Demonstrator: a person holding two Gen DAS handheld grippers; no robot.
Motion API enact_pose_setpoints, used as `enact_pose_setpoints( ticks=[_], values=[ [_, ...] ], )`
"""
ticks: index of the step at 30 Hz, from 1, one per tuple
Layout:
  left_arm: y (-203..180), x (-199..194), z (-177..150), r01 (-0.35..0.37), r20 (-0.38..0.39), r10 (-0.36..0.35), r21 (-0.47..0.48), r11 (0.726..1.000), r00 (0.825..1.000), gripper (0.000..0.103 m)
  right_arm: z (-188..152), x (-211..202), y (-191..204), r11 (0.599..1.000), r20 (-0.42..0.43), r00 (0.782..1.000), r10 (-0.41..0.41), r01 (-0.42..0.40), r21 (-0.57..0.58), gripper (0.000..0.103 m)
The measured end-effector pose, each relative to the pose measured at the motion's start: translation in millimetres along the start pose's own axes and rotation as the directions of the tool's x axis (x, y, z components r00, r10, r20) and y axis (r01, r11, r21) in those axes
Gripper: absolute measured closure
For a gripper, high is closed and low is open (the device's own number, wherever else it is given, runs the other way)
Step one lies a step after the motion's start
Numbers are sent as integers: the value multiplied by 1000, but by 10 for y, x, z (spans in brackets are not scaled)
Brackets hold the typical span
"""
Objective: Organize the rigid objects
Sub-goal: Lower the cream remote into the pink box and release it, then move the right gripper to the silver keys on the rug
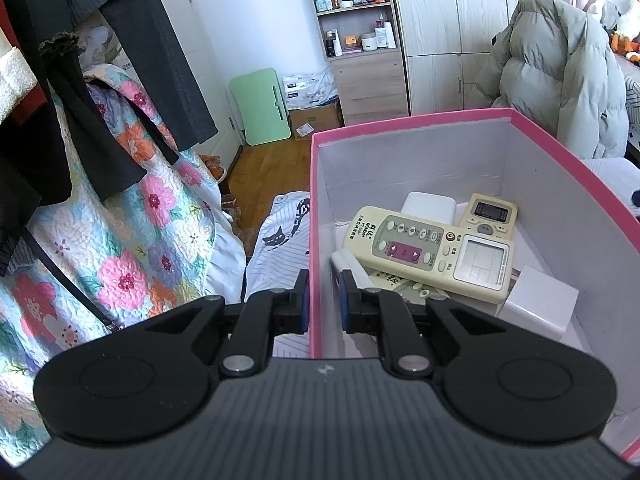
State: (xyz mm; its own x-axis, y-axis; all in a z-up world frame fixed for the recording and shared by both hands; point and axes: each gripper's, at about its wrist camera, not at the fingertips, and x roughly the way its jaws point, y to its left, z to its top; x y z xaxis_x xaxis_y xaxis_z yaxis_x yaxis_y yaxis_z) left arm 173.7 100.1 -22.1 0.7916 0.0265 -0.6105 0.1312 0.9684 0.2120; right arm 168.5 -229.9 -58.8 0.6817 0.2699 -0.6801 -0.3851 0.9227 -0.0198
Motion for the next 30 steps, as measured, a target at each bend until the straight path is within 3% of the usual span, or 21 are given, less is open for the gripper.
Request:
enact_pose_setpoints(
  ticks=[1, 4, 8, 10, 12, 13, 23, 30],
  values=[
    [6, 2, 1, 1, 0, -1, -1, 1000, 1000, 91, 4, 54, 63, 999, -27, 999, 19, -20, -34, 58],
    [7, 8, 1, 7, 1, -7, -4, 1000, 1000, 91, 3, 162, 209, 994, -54, 998, 30, -35, -106, 60],
    [-2, 14, 3, 4, -1, -4, 2, 1000, 1000, 91, 12, 382, 248, 988, -49, 995, -85, 77, -136, 59],
    [-7, 20, 4, 2, -1, -2, -1, 1000, 1000, 91, -1, 438, 222, 985, -31, 995, -98, 93, -143, 59],
    [-17, 20, 4, -1, 2, 1, -1, 1000, 1000, 91, 19, 454, 172, 992, -31, 997, -65, 61, -114, 75],
    [-25, 21, 0, -3, 1, 3, 4, 1000, 1000, 91, 34, 441, 159, 992, -30, 997, -70, 67, -105, 98],
    [-20, 11, -4, 0, 4, 0, 1, 1000, 1000, 91, 234, -54, 104, 1000, 124, 992, -18, 17, 4, 100],
    [-27, 10, 5, -2, 9, 2, 2, 1000, 1000, 91, 556, -518, 343, 999, 262, 964, 49, -47, -15, 100]
  ],
)
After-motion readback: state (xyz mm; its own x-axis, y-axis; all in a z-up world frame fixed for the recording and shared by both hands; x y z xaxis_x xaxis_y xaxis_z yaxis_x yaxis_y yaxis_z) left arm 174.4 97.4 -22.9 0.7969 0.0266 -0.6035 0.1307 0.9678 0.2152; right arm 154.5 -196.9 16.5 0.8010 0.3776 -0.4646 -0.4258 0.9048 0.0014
